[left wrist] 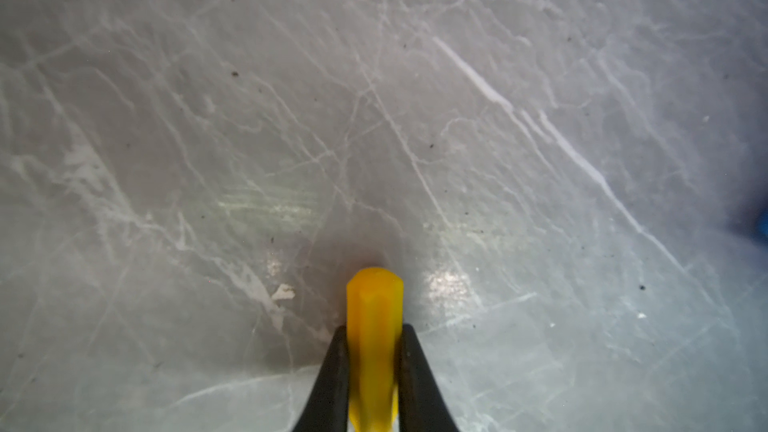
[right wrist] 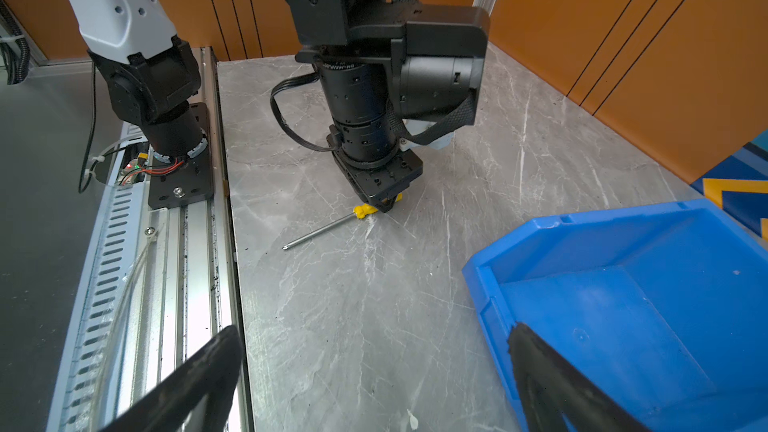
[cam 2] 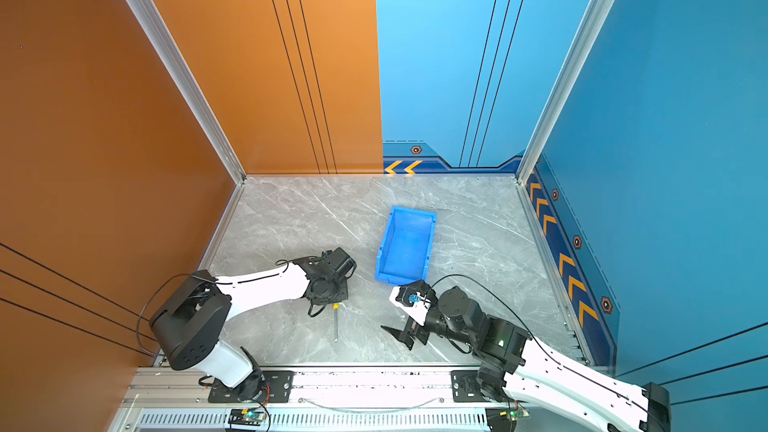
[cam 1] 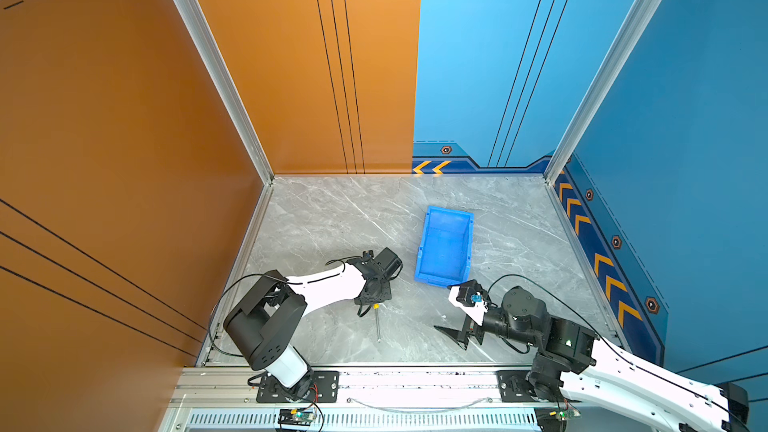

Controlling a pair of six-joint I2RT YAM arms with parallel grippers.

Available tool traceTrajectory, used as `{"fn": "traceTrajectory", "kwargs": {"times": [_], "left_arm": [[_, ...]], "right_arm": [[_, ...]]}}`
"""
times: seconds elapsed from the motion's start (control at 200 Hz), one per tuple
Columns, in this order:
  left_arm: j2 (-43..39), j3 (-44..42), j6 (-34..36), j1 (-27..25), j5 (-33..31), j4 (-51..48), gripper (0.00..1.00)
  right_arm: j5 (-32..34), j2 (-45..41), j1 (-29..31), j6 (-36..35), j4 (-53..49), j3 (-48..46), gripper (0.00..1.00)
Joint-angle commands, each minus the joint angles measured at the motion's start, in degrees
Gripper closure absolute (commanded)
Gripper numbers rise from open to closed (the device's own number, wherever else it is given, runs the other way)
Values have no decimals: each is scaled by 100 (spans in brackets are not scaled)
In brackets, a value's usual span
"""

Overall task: Put the screwdriver in the bin
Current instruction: 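Lift the screwdriver with the left gripper and carry it over the blue bin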

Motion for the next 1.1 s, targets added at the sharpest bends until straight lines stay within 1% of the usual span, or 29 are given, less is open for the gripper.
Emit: {"fn": "traceTrajectory", "kwargs": {"times": [0.0, 0.21, 0.255, 0.36, 0.586, 0.726, 0.816, 0.991, 1.097], "left_arm": [[-244, 282, 174, -74, -186, -271, 100], [-336, 927, 638, -272, -320, -507, 100], [-313, 1234, 743, -321, -352, -546, 100], [-195, 1633, 999, -381, -339, -565, 100], [133, 2629, 1596, -461, -283, -566, 100], [434, 3246, 1953, -602, -289, -565, 100], [710, 3658, 2101, -642, -272, -562, 100], [1401, 4638, 2286, -649, -103, -565, 100], [1803, 5065, 2256, -644, -5, -567, 100]], "right_arm": [[480, -324, 23, -12, -85, 4, 0], [750, -516, 10, 20, -89, -11, 0], [843, -543, 13, 47, -109, -12, 0], [1267, -645, 6, 82, -166, -6, 0], [2387, -1085, -69, 98, -382, -26, 0], [2860, -1210, -77, 17, -493, -40, 0], [2930, -1158, -143, 4, -516, -39, 0], [2832, -1044, -336, 80, -590, -15, 0], [2808, -1074, -394, 120, -652, -29, 0]]}}
